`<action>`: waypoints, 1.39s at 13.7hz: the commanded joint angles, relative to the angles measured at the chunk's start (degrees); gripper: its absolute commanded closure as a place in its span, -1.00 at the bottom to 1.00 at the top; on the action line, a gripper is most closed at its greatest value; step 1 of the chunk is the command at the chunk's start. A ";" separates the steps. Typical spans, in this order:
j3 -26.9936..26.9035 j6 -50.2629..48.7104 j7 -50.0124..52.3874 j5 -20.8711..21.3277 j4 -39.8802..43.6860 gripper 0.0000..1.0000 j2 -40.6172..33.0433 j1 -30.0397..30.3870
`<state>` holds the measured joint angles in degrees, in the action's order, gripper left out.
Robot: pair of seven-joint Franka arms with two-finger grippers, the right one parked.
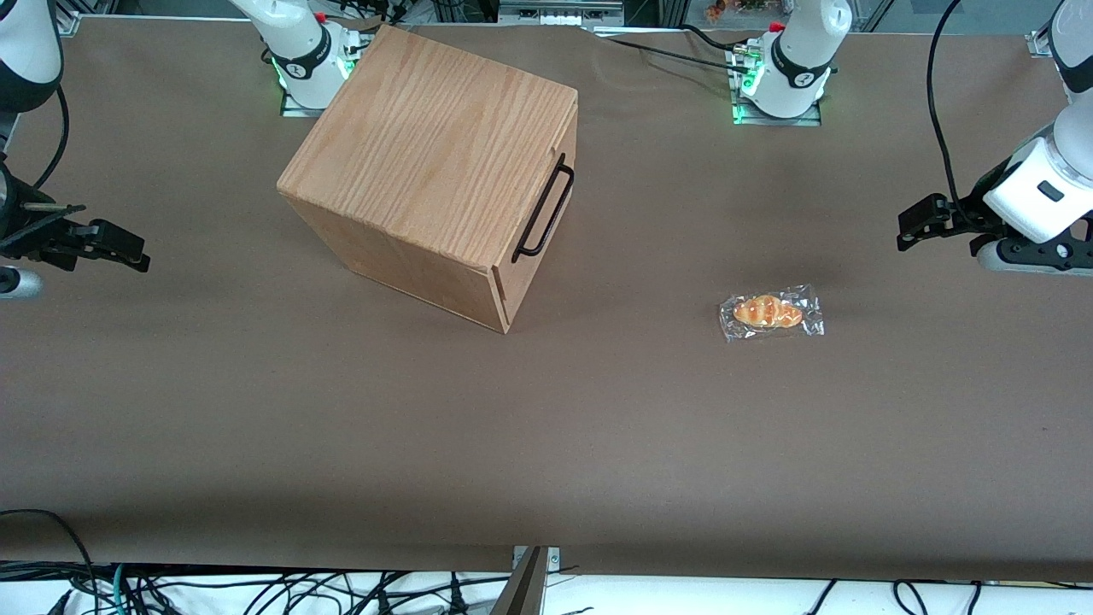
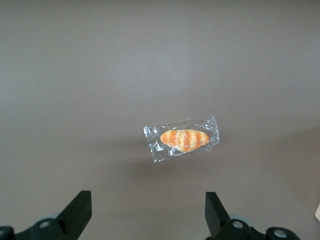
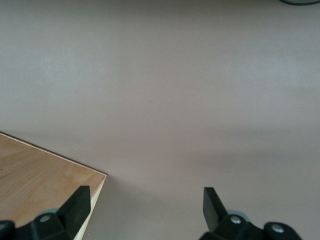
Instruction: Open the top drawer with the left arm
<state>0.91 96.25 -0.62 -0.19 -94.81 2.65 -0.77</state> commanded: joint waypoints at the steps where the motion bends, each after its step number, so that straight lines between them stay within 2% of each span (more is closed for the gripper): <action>1: -0.30 -1.15 -1.31 -0.51 0.32 -1.00 -0.54 0.15; 19: -0.21 -3.61 -1.75 -0.60 -0.11 -1.00 -1.16 0.15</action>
<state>0.84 93.56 -0.84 -0.19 -94.72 2.58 -0.74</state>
